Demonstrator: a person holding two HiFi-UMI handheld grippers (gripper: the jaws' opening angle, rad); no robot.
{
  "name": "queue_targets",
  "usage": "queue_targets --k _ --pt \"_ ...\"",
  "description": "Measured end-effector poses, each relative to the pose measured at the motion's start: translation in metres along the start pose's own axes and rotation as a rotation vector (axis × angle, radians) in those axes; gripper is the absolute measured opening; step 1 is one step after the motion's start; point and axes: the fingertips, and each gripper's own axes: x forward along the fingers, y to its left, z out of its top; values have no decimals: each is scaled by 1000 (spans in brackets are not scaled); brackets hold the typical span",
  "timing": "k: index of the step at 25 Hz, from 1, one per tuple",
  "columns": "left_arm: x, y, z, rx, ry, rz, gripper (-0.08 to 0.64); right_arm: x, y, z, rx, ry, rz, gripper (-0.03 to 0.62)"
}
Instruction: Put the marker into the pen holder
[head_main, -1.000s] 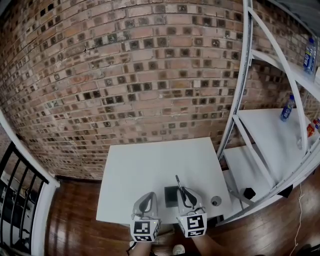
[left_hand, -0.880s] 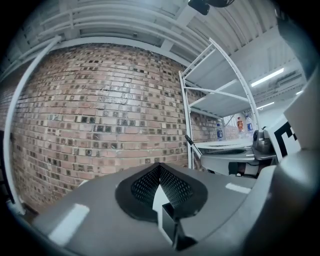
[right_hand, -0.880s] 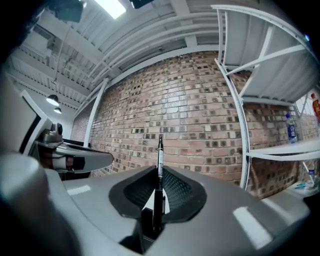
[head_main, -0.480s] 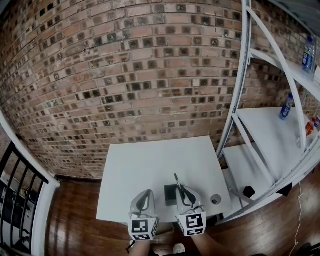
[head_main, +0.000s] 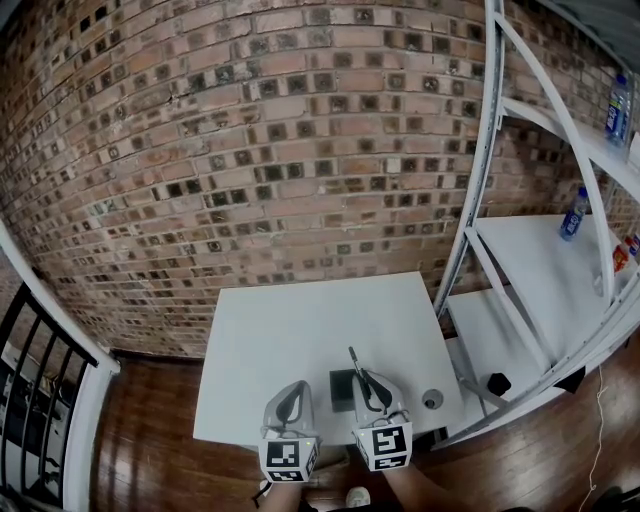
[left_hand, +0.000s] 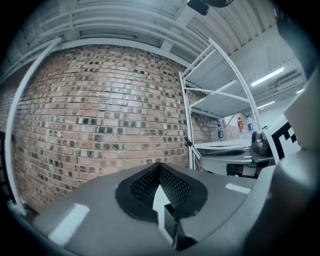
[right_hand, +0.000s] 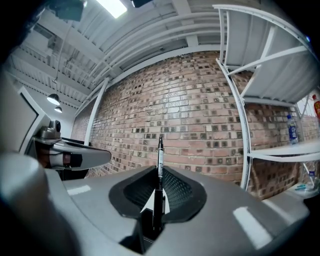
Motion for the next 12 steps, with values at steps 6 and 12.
queue_targets --k 6,12 --pt "4 5 2 -13 -23 3 14 19 6 -11 -7 18 19 44" --pt "13 15 -1 -20 -13 12 14 43 8 -27 -10 60 26 44"
